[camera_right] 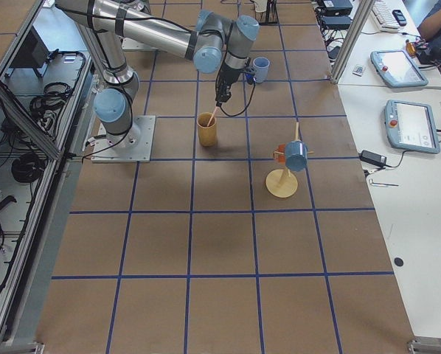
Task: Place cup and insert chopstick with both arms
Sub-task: 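Lower the right gripper into the bamboo cup and grasp the pink chopstick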
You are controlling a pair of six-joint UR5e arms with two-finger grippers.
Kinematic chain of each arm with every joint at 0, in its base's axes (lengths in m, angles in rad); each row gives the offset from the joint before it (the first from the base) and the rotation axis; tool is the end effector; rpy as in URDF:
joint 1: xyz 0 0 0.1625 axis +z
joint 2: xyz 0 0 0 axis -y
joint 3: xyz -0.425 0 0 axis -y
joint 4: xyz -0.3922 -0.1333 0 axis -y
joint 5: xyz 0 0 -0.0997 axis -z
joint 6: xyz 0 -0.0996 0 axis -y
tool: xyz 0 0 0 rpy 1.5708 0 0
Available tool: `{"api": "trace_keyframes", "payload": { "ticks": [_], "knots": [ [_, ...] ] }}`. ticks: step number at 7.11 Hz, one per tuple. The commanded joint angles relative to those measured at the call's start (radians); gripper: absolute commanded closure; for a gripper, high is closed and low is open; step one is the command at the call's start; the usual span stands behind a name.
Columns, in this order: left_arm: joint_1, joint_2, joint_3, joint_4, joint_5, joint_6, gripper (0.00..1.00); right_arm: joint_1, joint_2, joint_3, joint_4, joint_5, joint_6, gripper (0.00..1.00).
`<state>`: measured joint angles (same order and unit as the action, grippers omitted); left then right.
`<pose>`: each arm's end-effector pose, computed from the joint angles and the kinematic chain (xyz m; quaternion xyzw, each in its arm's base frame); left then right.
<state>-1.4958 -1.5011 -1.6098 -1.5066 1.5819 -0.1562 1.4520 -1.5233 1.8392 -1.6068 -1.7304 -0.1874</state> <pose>-0.0965 -0.4797 0.5088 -0.1155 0.9922 -0.0476 0.0036 0.0619 -0.4723 0.3431 0.0450 -0.9861 -0.1495 0.0568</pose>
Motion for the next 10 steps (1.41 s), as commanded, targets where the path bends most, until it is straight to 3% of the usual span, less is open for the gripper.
{"api": "trace_keyframes", "payload": {
  "ticks": [1, 2, 6, 10],
  "knots": [
    [-0.001, 0.001, 0.001, 0.000, 0.000, 0.003, 0.00, -0.012, 0.000, -0.002, -0.001, 0.000, -0.004, 0.96],
    [0.000, 0.004, 0.002, 0.000, 0.000, 0.003, 0.00, -0.015, 0.000, -0.006, 0.001, 0.000, -0.004, 1.00],
    [0.000, 0.012, 0.013, 0.009, 0.000, 0.001, 0.00, -0.018, -0.012, -0.018, 0.008, -0.009, -0.003, 1.00],
    [0.000, 0.010, 0.018, 0.008, -0.006, 0.000, 0.00, -0.016, -0.014, -0.289, 0.226, 0.006, -0.004, 1.00]
  ]
}}
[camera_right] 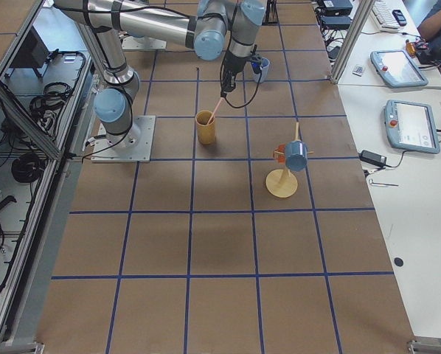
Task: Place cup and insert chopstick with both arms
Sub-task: 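Lift the pink chopstick out and carry it above the light blue cup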
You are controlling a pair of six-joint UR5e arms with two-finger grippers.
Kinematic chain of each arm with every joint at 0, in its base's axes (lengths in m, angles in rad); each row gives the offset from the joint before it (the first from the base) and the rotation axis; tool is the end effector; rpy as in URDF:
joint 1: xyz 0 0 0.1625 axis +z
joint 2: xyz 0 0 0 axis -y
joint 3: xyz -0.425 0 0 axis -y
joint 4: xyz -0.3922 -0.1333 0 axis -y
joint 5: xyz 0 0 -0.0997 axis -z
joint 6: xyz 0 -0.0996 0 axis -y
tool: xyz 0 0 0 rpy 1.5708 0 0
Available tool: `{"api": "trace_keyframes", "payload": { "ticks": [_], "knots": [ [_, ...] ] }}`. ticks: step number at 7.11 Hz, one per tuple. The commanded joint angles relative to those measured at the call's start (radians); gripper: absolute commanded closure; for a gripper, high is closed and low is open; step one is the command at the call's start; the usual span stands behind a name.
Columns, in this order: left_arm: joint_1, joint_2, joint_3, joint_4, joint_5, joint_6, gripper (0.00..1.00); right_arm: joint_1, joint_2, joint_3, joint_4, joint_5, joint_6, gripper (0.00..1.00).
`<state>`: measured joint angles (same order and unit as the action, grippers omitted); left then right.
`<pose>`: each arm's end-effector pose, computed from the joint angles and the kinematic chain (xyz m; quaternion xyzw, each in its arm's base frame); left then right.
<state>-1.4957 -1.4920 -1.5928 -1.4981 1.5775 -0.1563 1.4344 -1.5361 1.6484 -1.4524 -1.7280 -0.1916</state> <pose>-0.0970 -0.4785 0.5226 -0.1154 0.9912 -0.0648 0.0007 0.0515 -0.4906 0.4247 0.0364 -0.9897 -0.1259 0.0582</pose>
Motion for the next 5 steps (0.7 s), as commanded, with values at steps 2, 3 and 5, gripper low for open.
{"api": "trace_keyframes", "payload": {
  "ticks": [2, 3, 5],
  "knots": [
    [0.000, 0.001, 0.001, -0.001, -0.005, 0.000, 0.00, 0.009, 0.004, -0.247, 0.145, 0.123, 0.013, 1.00],
    [0.000, 0.001, 0.004, -0.001, -0.007, 0.000, 0.00, 0.009, 0.019, -0.289, 0.136, 0.208, 0.017, 1.00],
    [0.006, -0.004, 0.004, -0.001, -0.008, 0.000, 0.00, 0.064, 0.074, -0.337, 0.005, 0.275, 0.148, 1.00]
  ]
}}
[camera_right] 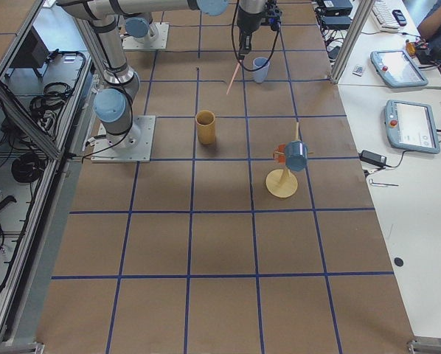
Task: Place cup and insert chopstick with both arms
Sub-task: 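Lift the pink chopstick out and carry it above the light blue cup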
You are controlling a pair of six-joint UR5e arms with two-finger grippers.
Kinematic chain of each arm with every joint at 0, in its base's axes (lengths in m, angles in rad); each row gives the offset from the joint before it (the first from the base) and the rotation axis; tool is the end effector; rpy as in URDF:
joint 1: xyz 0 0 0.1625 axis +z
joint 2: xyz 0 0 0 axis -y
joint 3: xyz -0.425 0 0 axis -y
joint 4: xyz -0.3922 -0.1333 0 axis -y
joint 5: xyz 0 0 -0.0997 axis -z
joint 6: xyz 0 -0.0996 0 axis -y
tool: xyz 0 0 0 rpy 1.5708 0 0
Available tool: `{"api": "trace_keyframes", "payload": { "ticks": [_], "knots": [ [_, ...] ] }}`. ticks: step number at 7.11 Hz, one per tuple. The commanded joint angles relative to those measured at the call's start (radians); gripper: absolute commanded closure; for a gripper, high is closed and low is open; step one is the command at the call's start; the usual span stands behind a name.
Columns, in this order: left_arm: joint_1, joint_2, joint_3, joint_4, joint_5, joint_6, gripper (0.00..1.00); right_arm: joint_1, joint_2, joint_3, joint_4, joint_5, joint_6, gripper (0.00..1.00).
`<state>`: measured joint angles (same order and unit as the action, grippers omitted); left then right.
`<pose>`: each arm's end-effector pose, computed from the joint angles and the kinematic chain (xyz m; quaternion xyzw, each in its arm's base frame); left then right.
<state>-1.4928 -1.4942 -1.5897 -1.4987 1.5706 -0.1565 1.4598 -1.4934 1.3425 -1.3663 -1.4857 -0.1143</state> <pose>-0.0962 -0.4797 0.5230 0.1167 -0.9910 0.0648 0.0026 0.0839 -0.5274 0.5407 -0.0005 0.9987 0.0218 0.0453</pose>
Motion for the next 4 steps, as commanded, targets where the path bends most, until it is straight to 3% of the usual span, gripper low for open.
{"api": "trace_keyframes", "payload": {
  "ticks": [1, 4],
  "knots": [
    [0.006, -0.006, -0.001, -0.002, 0.002, 0.000, 0.00, 0.122, 0.056, -0.033, -0.200, 0.030, 0.173, 1.00],
    [0.009, -0.011, 0.000, 0.000, -0.003, -0.002, 0.00, 0.321, 0.160, -0.037, -0.504, 0.008, 0.338, 1.00]
  ]
}}
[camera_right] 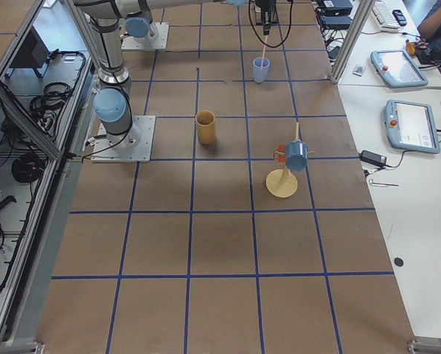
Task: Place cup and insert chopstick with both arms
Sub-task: 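Lift the pink chopstick out and carry it above the light blue cup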
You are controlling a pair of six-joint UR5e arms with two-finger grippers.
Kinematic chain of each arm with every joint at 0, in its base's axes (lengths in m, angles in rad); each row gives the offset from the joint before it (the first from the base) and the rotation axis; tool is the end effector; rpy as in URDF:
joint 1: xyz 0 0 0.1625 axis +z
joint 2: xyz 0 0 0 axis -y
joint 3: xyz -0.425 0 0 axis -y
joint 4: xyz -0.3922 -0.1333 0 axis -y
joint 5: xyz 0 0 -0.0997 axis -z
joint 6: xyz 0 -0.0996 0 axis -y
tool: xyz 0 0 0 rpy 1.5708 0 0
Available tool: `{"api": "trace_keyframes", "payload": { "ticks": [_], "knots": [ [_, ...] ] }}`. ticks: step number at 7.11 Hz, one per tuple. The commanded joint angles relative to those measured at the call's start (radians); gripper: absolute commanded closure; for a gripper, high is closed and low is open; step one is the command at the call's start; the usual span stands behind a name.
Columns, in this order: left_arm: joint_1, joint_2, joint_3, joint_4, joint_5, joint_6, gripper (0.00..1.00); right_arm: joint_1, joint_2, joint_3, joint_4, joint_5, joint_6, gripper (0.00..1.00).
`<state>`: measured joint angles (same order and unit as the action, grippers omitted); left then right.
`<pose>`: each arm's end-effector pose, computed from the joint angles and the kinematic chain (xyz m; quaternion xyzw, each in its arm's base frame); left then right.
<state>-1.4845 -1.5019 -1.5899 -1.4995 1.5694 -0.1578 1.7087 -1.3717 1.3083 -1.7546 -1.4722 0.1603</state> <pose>-0.0921 -0.4832 0.5192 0.1215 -0.9907 0.0604 0.0029 0.2237 -0.5711 0.5322 0.0050 0.9912 -0.1145 0.0667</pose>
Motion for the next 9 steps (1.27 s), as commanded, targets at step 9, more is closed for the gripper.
{"api": "trace_keyframes", "payload": {
  "ticks": [9],
  "knots": [
    [0.009, -0.006, 0.002, 0.001, -0.002, 0.000, 0.00, 0.215, 0.152, -0.020, -0.135, -0.131, 0.172, 1.00]
  ]
}}
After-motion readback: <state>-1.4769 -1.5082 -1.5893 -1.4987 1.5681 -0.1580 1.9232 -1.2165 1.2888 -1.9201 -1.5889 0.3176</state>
